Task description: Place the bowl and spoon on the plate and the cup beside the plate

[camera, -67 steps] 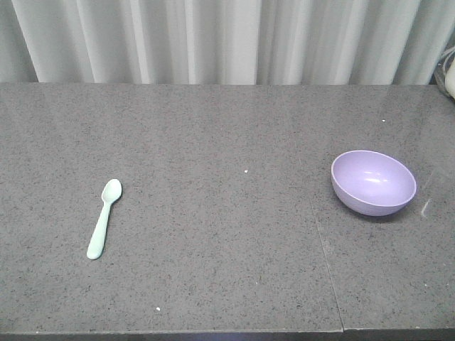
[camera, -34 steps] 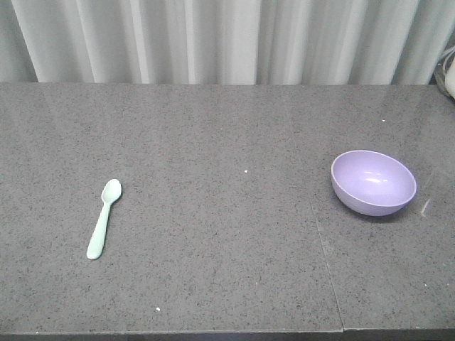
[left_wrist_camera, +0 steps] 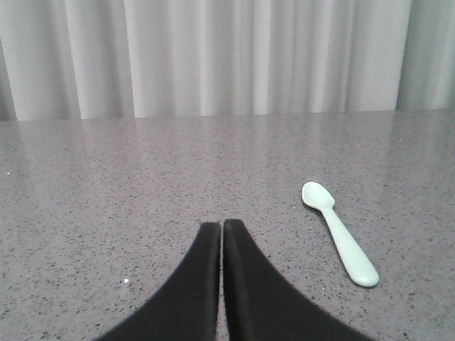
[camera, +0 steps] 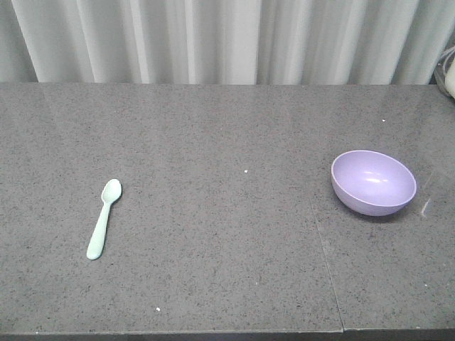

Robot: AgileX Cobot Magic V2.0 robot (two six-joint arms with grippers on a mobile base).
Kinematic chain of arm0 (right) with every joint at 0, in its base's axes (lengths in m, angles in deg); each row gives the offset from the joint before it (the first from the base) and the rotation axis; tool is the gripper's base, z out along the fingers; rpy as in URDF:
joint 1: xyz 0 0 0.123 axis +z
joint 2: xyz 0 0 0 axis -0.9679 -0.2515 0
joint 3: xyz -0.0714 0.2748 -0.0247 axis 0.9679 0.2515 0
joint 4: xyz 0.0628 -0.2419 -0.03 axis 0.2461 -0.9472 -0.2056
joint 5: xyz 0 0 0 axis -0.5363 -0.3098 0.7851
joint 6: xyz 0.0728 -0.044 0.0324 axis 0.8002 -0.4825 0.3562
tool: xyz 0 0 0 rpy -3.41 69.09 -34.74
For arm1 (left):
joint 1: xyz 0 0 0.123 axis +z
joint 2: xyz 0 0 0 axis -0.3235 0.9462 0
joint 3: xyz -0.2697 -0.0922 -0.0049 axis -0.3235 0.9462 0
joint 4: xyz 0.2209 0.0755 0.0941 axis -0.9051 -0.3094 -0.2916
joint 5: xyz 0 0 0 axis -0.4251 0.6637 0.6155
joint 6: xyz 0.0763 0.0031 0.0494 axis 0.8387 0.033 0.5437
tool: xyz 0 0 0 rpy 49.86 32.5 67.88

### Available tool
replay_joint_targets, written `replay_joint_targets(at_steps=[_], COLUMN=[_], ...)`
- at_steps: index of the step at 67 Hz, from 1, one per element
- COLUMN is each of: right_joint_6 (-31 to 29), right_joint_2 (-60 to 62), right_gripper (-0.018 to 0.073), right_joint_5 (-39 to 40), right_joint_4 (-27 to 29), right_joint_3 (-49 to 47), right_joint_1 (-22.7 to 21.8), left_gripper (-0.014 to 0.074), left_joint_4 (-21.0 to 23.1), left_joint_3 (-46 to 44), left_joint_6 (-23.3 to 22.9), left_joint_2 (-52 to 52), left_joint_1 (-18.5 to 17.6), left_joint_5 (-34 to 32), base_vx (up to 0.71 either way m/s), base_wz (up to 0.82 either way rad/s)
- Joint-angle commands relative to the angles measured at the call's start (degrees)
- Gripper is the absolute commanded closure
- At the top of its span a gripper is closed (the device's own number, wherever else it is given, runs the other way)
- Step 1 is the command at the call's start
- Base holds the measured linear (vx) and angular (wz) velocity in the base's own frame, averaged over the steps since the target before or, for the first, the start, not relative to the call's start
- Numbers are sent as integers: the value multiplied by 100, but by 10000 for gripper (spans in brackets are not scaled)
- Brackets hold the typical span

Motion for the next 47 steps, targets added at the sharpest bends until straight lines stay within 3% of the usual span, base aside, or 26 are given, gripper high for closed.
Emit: replay_joint_targets(at_steps=[1, 14, 25, 47], right_joint_6=[-66, -42, -42, -70], right_joint_2=[50, 4, -422, -2251], right_gripper=[570, 570, 570, 570], right_joint_5=[427, 331, -684, -3490], right_joint_4=[-35, -17, -23, -69], right_joint_3=[35, -256, -1240, -3923], right_joint_1=[-12, -12, -12, -12], left_gripper=[603, 603, 603, 603], left_joint_4=[16, 203, 803, 815], left_joint_3=[-139, -408, -1279, -4290], left_joint_6=[-72, -78, -76, 167], left_joint_2=[-78, -71, 86, 2392], left_joint_1=[4, 4, 4, 4], left_joint_5=[-461, -267, 81, 2482], base_vx=[0, 0, 0, 0], base_wz=[0, 0, 0, 0])
